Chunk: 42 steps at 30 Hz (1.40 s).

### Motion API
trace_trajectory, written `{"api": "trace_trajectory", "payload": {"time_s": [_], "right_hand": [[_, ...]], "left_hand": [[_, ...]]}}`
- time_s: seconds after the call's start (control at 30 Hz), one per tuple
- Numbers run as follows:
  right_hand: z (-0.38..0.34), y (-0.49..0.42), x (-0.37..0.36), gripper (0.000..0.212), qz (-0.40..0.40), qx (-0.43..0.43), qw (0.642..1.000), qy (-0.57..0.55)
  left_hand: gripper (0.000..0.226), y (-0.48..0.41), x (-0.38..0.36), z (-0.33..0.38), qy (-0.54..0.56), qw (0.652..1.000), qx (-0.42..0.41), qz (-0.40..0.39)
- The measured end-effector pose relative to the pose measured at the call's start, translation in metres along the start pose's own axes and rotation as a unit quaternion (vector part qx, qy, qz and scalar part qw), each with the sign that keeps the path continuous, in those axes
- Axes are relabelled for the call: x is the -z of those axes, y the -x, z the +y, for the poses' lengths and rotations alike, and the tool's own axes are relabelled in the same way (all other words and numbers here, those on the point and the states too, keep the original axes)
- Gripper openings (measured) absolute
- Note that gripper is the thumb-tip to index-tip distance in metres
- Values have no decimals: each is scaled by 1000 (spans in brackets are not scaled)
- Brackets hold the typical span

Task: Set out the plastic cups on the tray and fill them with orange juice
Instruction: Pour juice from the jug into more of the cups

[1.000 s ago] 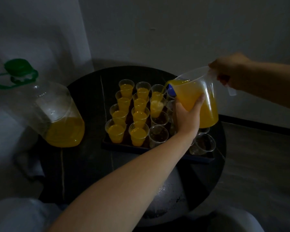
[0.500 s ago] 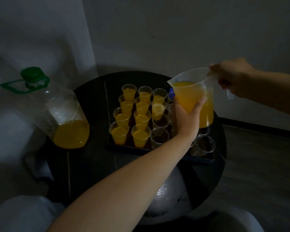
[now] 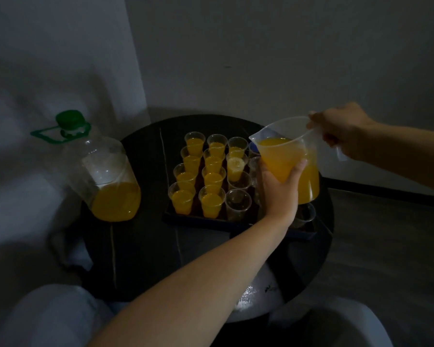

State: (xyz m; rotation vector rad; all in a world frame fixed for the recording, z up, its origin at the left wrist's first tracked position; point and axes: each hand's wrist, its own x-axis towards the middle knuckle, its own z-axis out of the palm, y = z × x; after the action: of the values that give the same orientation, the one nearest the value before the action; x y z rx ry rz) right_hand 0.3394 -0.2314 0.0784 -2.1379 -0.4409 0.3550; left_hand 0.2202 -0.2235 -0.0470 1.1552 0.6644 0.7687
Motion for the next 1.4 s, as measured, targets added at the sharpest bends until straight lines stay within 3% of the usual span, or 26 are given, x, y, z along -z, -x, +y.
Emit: {"api": "trace_trajectory", "payload": {"time_s": [0.77, 0.93, 1.17, 1.4], "right_hand": [[13, 11, -2, 33, 10, 5, 998, 62], [16, 9, -6, 30, 13, 1, 997, 72], [11, 10, -5, 30, 3, -1, 996, 89], [8, 9, -4, 30, 5, -8, 995, 101]], "left_hand": [[88, 29, -1, -9, 6, 999, 37, 17], [115, 34, 1, -12, -13, 999, 30, 20], [125, 32, -1, -15, -2, 999, 38, 17], [108, 30, -2, -16, 27, 998, 56, 5]]}}
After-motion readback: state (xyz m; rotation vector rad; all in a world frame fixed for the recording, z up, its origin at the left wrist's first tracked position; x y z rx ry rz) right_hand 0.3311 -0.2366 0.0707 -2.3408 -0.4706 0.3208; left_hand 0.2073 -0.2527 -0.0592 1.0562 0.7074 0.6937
